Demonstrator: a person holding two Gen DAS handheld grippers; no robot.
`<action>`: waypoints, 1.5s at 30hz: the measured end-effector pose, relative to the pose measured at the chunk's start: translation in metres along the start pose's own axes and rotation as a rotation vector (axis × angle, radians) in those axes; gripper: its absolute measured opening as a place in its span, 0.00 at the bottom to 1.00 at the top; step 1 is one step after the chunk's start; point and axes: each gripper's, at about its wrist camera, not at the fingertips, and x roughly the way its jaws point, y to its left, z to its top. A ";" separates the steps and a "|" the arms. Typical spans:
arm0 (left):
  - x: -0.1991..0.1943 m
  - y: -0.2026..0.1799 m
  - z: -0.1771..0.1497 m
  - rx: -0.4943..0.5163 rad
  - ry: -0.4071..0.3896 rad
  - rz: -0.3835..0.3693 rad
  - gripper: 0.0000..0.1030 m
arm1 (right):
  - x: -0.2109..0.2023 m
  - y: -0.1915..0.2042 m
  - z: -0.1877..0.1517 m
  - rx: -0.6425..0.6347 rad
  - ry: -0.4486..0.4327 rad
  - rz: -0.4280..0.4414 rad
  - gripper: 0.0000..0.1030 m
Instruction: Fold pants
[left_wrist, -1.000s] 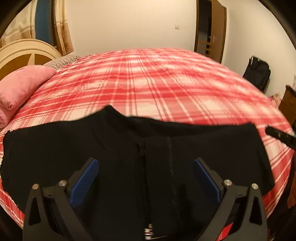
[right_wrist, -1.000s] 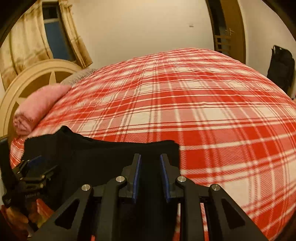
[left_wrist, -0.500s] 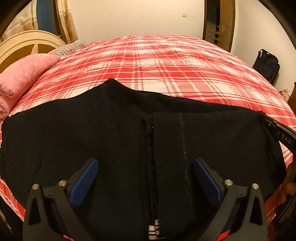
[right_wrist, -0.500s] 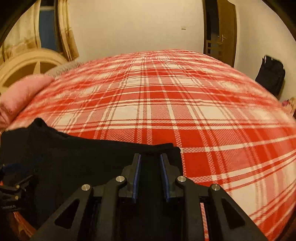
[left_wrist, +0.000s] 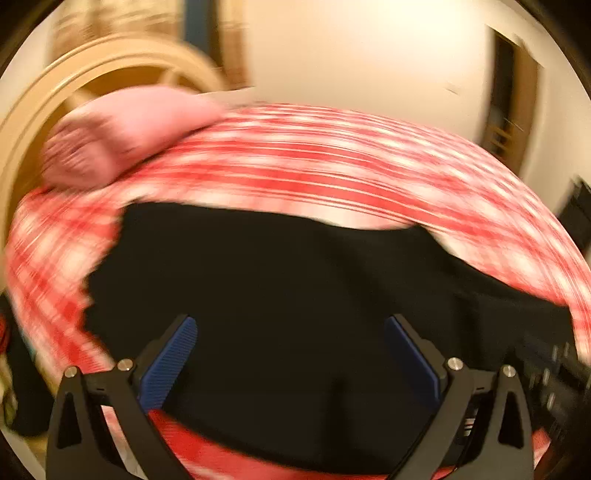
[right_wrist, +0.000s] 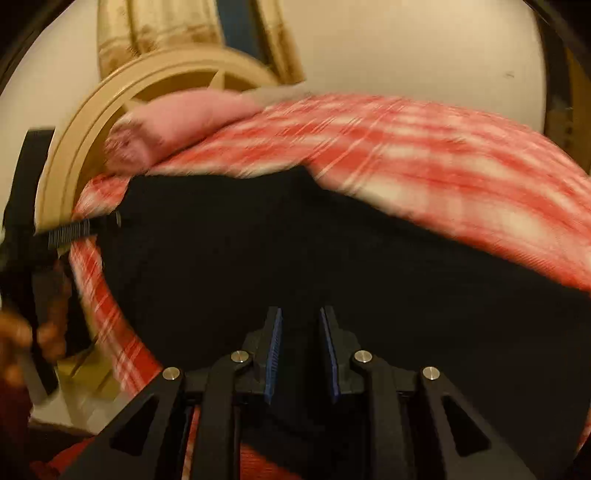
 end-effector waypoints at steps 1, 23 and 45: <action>0.001 0.013 -0.001 -0.028 0.003 0.025 1.00 | -0.001 0.010 -0.004 -0.053 -0.032 -0.034 0.40; 0.062 0.145 -0.017 -0.582 0.149 0.133 1.00 | -0.033 0.010 0.002 -0.029 -0.086 -0.033 0.46; 0.052 0.153 -0.030 -0.693 0.139 0.085 0.99 | -0.038 0.001 0.003 0.042 -0.087 -0.042 0.46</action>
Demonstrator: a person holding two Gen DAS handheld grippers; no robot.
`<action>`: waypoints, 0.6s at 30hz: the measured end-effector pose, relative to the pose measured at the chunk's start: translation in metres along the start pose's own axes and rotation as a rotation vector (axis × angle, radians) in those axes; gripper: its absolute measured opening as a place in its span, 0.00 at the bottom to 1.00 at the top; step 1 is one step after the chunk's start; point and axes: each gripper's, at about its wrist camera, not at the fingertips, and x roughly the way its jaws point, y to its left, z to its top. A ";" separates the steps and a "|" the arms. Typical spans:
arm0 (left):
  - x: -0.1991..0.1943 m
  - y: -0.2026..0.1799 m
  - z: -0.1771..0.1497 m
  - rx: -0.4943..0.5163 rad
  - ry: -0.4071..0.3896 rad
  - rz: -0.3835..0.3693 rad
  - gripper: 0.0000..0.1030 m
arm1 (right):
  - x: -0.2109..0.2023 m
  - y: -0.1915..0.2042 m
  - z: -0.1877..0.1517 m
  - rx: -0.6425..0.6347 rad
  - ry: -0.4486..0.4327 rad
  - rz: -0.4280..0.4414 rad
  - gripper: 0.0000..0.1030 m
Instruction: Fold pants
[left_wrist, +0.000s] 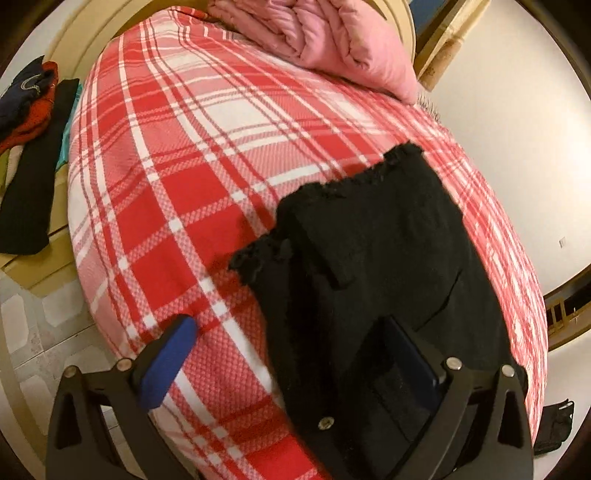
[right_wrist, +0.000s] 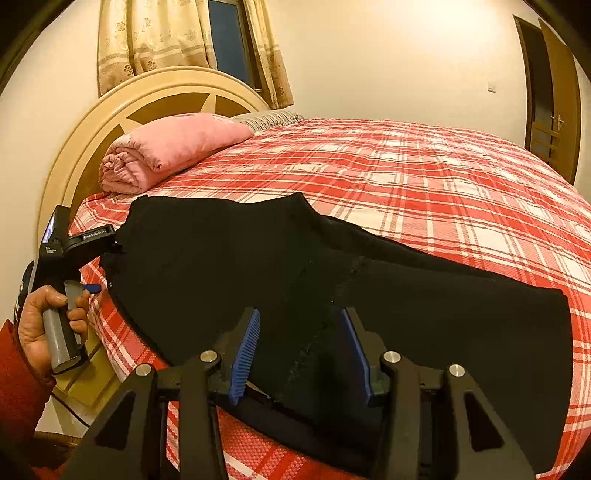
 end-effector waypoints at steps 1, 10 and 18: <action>-0.001 -0.001 0.001 0.004 -0.012 -0.007 0.98 | 0.000 -0.001 0.000 0.007 0.000 -0.002 0.46; -0.011 -0.019 -0.001 0.116 -0.073 0.020 0.52 | -0.003 -0.006 0.000 0.034 -0.006 0.000 0.46; -0.014 -0.030 -0.003 0.164 -0.098 0.050 0.41 | -0.005 -0.013 -0.001 0.073 -0.004 -0.014 0.46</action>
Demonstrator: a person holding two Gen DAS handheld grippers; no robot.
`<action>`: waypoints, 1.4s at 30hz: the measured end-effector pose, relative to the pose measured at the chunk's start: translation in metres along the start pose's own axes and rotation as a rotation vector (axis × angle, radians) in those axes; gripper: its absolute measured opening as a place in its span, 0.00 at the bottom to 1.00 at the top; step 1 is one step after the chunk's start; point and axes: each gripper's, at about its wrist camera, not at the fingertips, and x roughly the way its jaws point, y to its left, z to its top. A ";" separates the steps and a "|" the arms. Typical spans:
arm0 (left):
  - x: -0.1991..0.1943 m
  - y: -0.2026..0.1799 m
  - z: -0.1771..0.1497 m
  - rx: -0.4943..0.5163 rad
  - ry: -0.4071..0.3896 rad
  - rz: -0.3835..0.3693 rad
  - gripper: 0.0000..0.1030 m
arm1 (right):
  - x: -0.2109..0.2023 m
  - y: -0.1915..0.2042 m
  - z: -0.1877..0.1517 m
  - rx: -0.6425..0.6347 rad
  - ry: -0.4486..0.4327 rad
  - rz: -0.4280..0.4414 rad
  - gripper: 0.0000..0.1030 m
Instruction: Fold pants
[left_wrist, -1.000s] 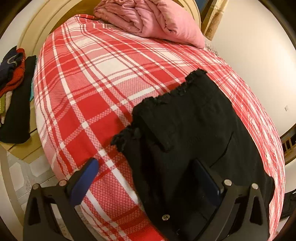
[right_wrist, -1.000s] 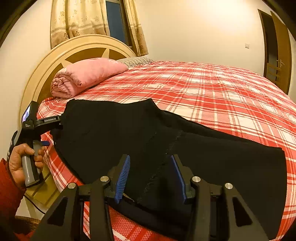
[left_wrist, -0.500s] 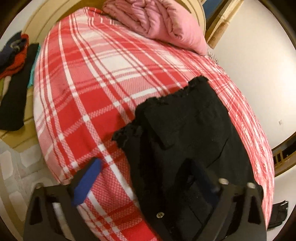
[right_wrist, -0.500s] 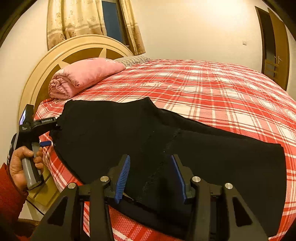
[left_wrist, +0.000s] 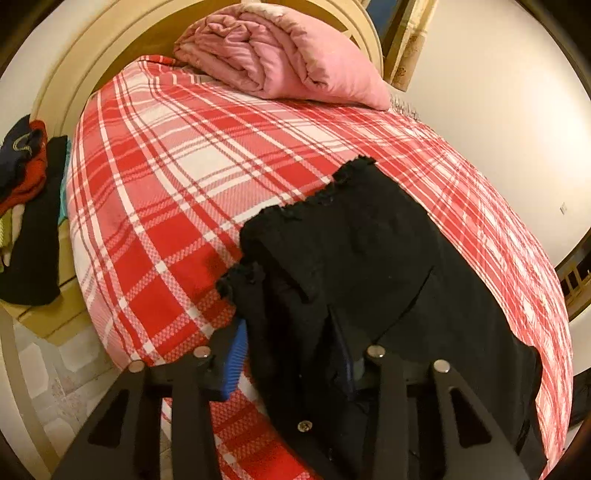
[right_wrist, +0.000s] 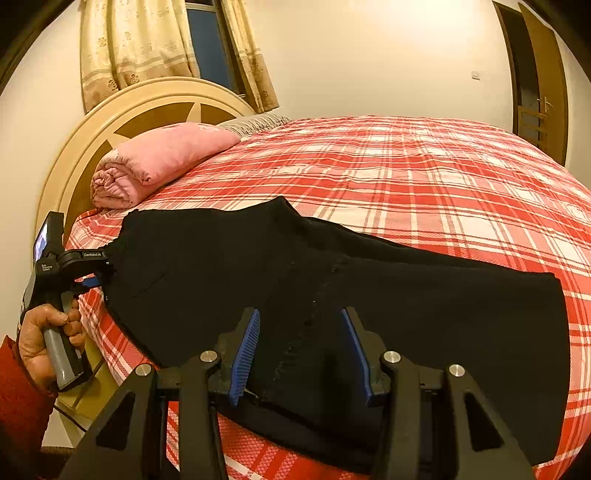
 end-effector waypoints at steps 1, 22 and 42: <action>0.000 0.001 0.000 0.000 0.001 0.000 0.41 | 0.000 -0.001 0.000 0.004 0.000 -0.005 0.46; 0.010 0.019 0.005 -0.142 0.053 -0.098 0.57 | 0.007 -0.011 -0.001 0.058 0.027 -0.021 0.46; -0.062 -0.051 -0.007 0.252 -0.195 -0.134 0.27 | -0.009 -0.058 -0.001 0.239 -0.014 -0.072 0.46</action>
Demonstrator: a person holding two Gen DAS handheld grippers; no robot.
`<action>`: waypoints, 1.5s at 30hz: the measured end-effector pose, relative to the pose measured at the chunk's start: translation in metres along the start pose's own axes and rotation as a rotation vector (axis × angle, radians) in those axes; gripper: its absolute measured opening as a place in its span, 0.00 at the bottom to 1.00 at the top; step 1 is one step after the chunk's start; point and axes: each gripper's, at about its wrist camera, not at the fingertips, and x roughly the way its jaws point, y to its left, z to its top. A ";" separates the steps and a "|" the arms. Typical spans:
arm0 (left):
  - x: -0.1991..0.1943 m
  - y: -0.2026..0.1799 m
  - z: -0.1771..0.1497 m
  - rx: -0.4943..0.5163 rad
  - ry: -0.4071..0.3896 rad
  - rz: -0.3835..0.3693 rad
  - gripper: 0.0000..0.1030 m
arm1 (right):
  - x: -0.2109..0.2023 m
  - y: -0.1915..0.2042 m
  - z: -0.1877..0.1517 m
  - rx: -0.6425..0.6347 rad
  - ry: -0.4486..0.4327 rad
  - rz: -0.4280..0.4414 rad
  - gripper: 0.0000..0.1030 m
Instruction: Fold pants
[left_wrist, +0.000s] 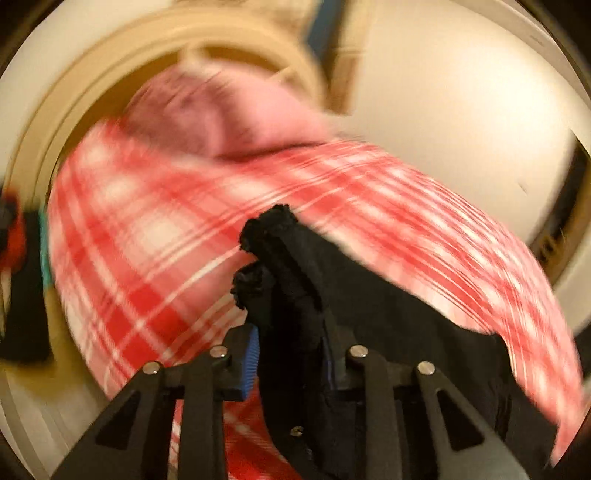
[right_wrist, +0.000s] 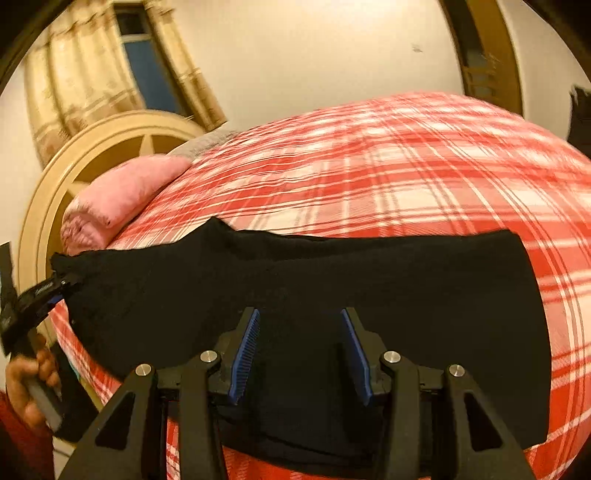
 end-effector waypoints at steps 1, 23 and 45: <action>-0.005 -0.010 0.000 0.042 -0.017 -0.013 0.27 | 0.000 -0.004 0.001 0.016 0.000 -0.002 0.46; -0.063 -0.185 -0.129 0.883 -0.105 -0.408 0.20 | 0.002 -0.031 0.007 0.140 0.024 0.128 0.47; -0.076 -0.162 -0.110 0.869 -0.070 -0.533 0.73 | 0.078 -0.011 0.035 0.341 0.242 0.591 0.78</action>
